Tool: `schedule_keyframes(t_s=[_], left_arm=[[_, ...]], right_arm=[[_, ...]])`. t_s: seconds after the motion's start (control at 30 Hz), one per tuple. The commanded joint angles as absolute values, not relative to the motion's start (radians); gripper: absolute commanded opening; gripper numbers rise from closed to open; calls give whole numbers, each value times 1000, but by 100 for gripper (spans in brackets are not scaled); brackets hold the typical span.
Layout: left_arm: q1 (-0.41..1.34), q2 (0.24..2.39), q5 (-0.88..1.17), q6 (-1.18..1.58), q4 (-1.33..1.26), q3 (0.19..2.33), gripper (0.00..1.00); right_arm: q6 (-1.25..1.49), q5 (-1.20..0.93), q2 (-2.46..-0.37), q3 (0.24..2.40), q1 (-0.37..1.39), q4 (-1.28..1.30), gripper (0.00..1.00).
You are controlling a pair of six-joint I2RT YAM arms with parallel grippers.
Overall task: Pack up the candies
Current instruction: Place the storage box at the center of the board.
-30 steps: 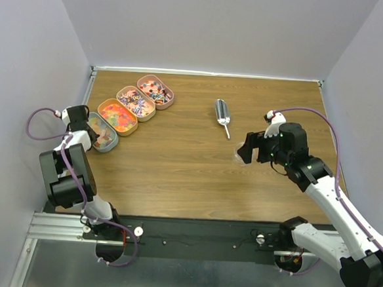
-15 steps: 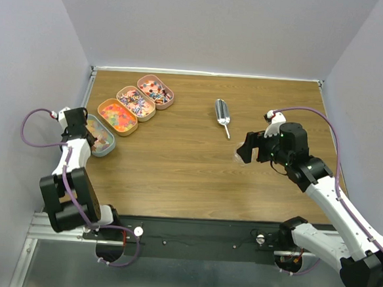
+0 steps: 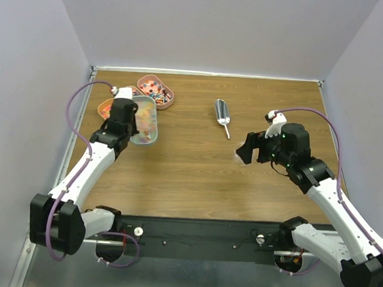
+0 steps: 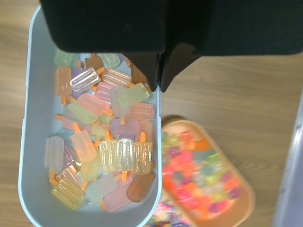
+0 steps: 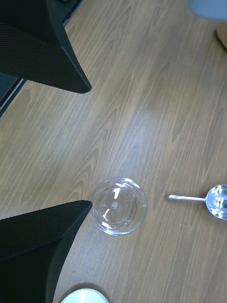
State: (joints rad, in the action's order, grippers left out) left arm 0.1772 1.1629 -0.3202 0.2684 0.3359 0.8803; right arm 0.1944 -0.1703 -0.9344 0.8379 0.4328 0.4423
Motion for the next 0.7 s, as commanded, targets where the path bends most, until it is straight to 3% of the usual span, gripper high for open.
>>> schedule_keyframes(t_s=[0.0,0.27,0.67], left_arm=[[398,1195,-256,135,281,926,0],[704,1417,-184,-54,169,910,0],[741,1653,113,-192,40,959,0]], right_arm=[[209,-181,-910,839,437,443,100],[219,-152,-923,819,437,459,100],[229,-120,-933,801,437,469,100]])
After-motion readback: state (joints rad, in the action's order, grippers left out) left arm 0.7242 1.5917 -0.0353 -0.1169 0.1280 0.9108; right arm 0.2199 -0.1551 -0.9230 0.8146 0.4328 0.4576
